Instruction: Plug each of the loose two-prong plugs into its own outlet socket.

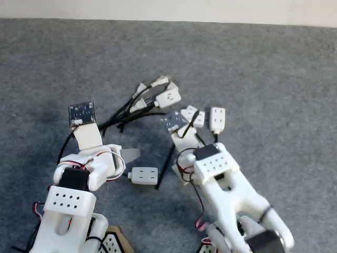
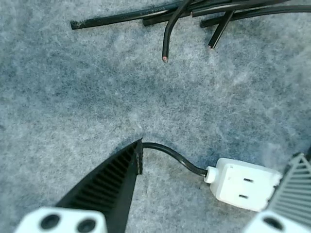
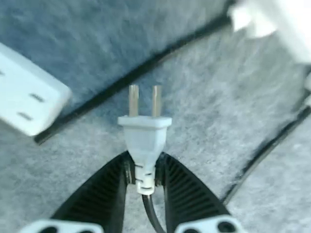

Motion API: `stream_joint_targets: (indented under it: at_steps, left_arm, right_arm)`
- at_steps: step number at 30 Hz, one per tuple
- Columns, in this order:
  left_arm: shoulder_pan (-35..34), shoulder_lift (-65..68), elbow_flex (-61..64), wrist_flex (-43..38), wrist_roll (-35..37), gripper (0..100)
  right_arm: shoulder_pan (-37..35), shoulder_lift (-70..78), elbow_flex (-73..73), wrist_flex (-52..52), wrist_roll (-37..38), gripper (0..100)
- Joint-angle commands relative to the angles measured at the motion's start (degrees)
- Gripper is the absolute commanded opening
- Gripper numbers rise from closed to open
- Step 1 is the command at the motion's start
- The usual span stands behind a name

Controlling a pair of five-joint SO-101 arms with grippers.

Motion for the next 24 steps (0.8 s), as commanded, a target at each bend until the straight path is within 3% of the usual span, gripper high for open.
stream_joint_targets:
  at_steps: [1,6,9,16,24]
  left_arm:
    - [0.0,-0.2,-0.5,-1.3,0.6,43]
    - [0.1,-0.7,-1.0,-1.3,5.8,43]
    - [-1.0,-0.7,-2.3,-1.2,7.2,43]
    - [-1.7,-3.0,-2.5,-1.4,8.5,44]
    - [-0.3,-23.8,2.9,0.6,8.5,44]
  right_arm:
    - [-3.2,-11.1,-2.2,4.8,1.8,0.5]
    - [-7.2,-6.9,-17.8,15.0,1.7,0.5]
    - [-10.4,-2.1,-24.9,15.8,1.6,0.5]
    - [-18.0,3.3,-17.7,3.0,-1.1,0.5]
    - [-18.2,3.9,-14.4,1.0,-1.6,0.5]
